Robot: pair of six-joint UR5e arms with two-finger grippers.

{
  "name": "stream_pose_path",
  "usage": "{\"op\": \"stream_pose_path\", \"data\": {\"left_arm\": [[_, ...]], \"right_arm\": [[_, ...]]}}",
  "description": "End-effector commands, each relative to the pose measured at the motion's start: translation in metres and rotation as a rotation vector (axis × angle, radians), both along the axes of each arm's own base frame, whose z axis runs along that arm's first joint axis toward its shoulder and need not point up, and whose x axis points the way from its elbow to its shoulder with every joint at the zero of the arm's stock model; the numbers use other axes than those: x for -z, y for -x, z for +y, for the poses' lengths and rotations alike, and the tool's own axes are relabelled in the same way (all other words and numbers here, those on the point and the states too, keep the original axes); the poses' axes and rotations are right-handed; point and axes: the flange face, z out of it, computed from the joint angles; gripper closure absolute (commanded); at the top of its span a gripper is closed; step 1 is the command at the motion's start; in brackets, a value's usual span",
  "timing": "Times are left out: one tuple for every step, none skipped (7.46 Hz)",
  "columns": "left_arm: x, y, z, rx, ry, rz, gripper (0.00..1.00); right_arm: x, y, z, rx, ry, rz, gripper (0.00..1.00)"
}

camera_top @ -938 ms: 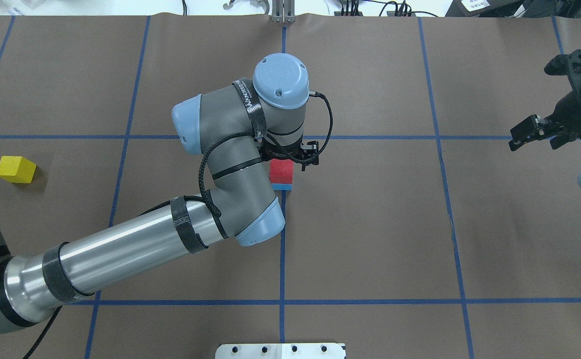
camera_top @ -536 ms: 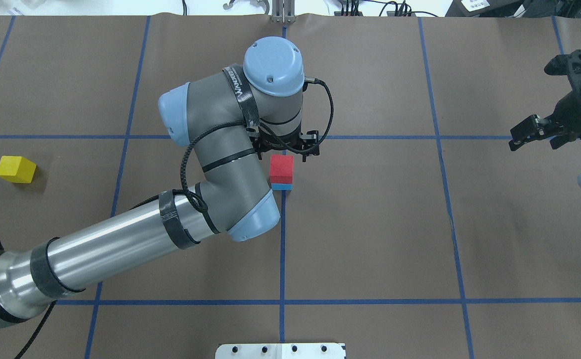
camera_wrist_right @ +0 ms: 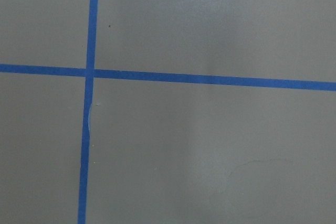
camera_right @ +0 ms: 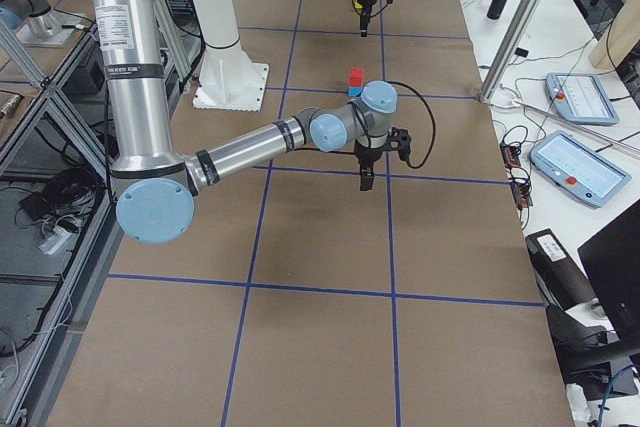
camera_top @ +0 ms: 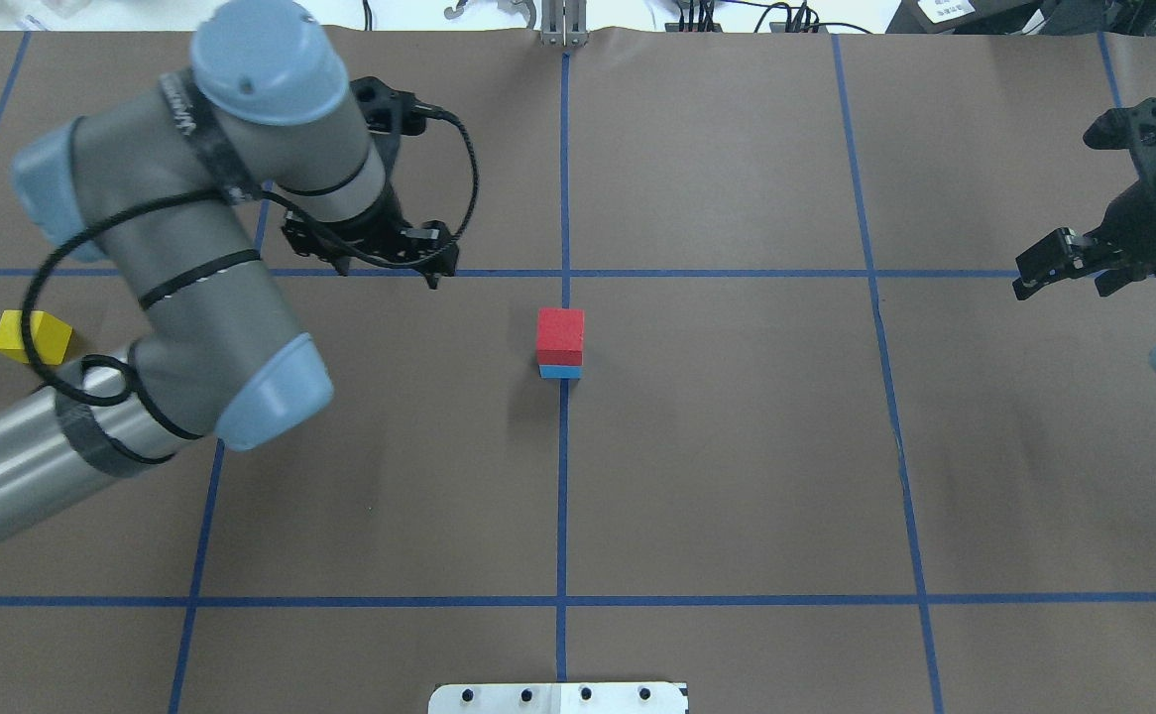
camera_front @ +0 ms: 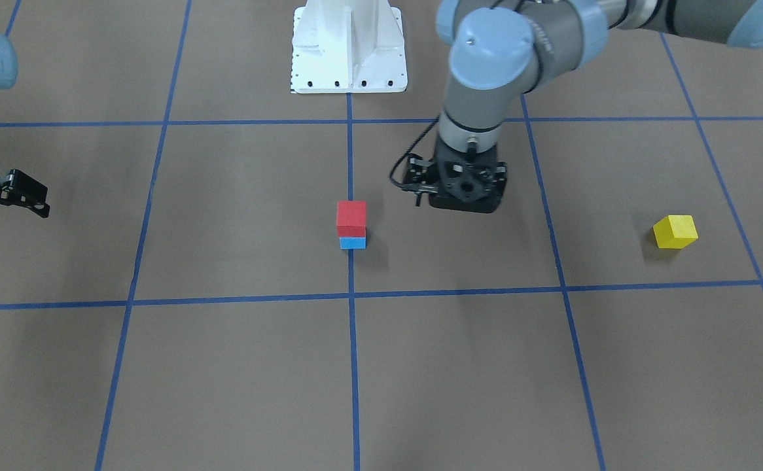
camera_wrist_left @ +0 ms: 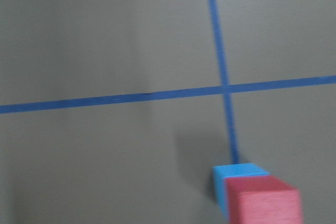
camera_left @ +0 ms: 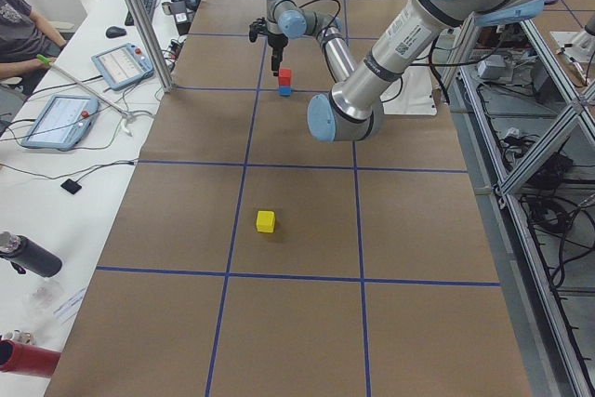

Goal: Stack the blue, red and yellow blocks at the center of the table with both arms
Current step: 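Move the left gripper back to the yellow cube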

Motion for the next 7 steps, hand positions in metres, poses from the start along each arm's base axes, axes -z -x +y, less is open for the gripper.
{"op": "stream_pose_path", "data": {"left_arm": [[-0.119,0.107,-0.023,-0.103,-0.075,-0.095,0.00],[-0.193,0.165,-0.033,-0.134,-0.133,-0.135,0.00],[-0.256,0.206,-0.046,-0.137,-0.171,-0.154,0.00],[-0.309,0.219,-0.059,-0.160,-0.158,-0.152,0.00],[-0.343,0.231,-0.067,-0.145,-0.110,-0.167,0.00],[-0.360,0.238,-0.067,-0.129,-0.074,-0.176,0.00],[-0.372,0.241,-0.054,-0.135,-0.047,-0.163,0.00]], "right_arm": [[0.001,-0.001,0.000,-0.002,-0.002,-0.002,0.00],[0.002,-0.001,0.000,-0.002,-0.002,-0.002,0.00],[0.001,0.000,0.000,-0.001,-0.003,0.002,0.00],[0.001,0.000,0.000,-0.001,-0.003,0.002,0.00],[0.002,-0.001,0.000,-0.004,-0.004,0.000,0.00],[0.003,0.000,0.001,-0.003,-0.005,0.000,0.00],[0.004,0.000,0.001,-0.003,-0.009,-0.003,0.00]]}}
